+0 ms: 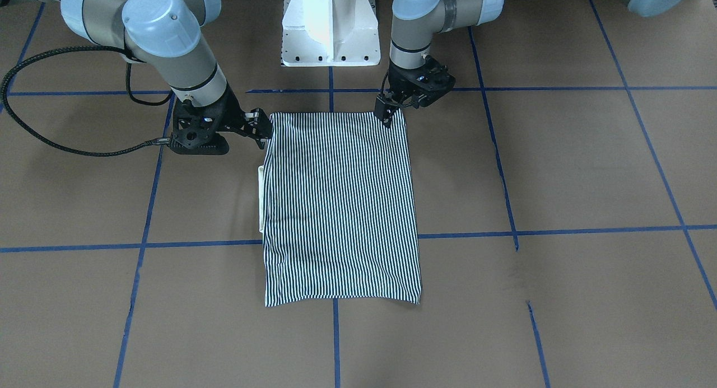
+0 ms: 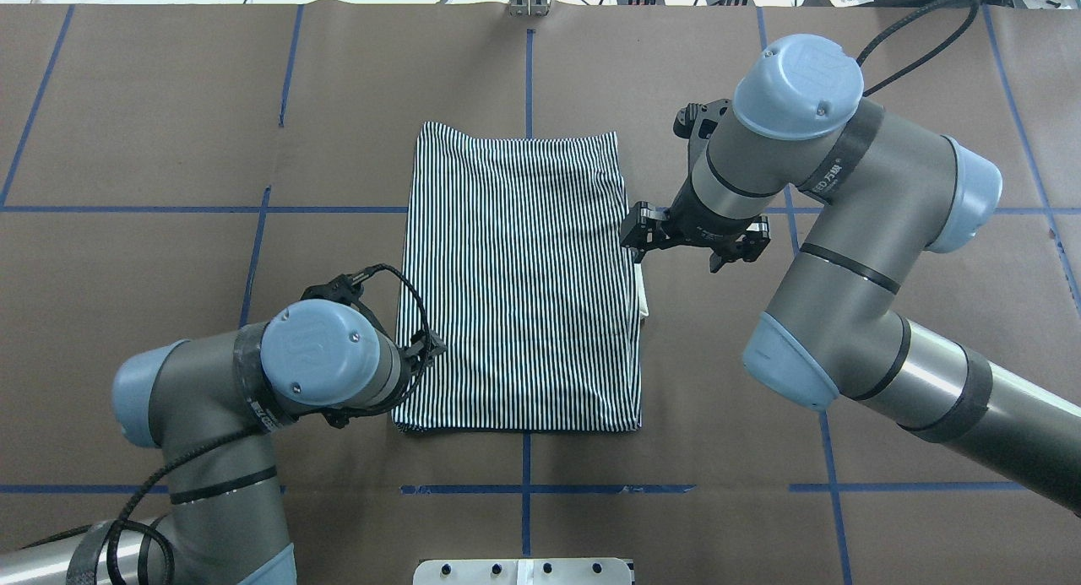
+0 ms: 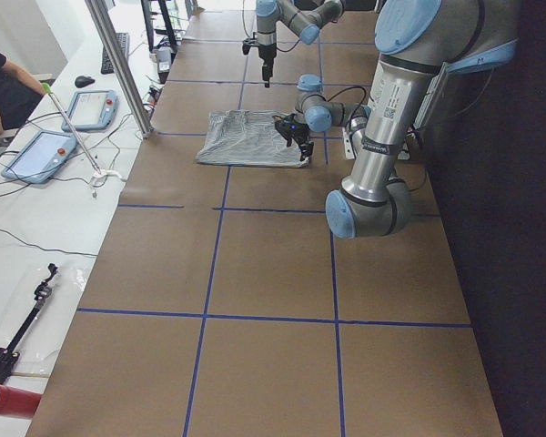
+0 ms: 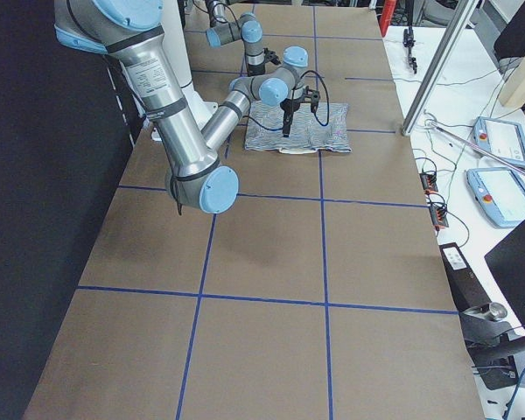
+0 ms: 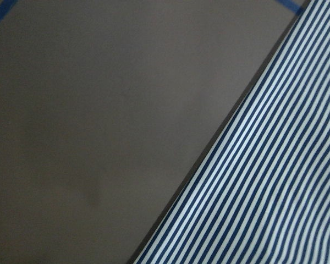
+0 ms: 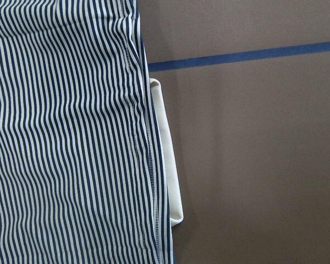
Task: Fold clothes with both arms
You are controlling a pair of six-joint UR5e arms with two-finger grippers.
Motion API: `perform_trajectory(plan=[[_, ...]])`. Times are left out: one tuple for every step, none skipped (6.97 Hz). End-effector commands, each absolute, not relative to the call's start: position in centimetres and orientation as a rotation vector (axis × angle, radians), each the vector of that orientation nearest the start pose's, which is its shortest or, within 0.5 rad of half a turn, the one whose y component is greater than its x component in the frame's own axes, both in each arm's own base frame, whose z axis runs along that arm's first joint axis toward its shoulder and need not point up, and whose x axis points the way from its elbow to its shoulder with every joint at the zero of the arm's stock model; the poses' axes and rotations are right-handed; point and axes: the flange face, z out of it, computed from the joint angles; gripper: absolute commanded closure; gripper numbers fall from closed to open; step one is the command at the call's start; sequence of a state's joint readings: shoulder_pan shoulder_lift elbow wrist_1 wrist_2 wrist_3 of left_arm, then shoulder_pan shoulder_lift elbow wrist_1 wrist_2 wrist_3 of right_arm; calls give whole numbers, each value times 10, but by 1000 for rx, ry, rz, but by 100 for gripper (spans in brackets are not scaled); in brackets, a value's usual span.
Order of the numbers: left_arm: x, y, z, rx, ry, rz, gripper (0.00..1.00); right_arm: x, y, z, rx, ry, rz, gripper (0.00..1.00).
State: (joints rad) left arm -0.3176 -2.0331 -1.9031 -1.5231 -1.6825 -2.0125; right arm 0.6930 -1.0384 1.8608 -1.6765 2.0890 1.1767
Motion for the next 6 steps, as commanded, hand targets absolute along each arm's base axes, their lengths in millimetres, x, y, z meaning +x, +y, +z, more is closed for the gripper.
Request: perform_trajectory(plan=[[554,-279,273,-185,725,-685,1,-422,-453,242,-67,-852,100,0],[557,-278,274,-185,721,-684,2,-423,-453,242,-68,-853,99,0],[561,-279,280,-182,707,-685,3,-424,-453,242,-68,-852,98,0],[566,-282,285,-162,699,-691,3,-425,-453,242,-69,-852,97,0],[565,-284,284,-154,701,-695,4,-425,-453,242,-68,-853,96,0],[565,-284,284,-154,703,-694,4,-425,-453,242,-67,-852,97,0]])
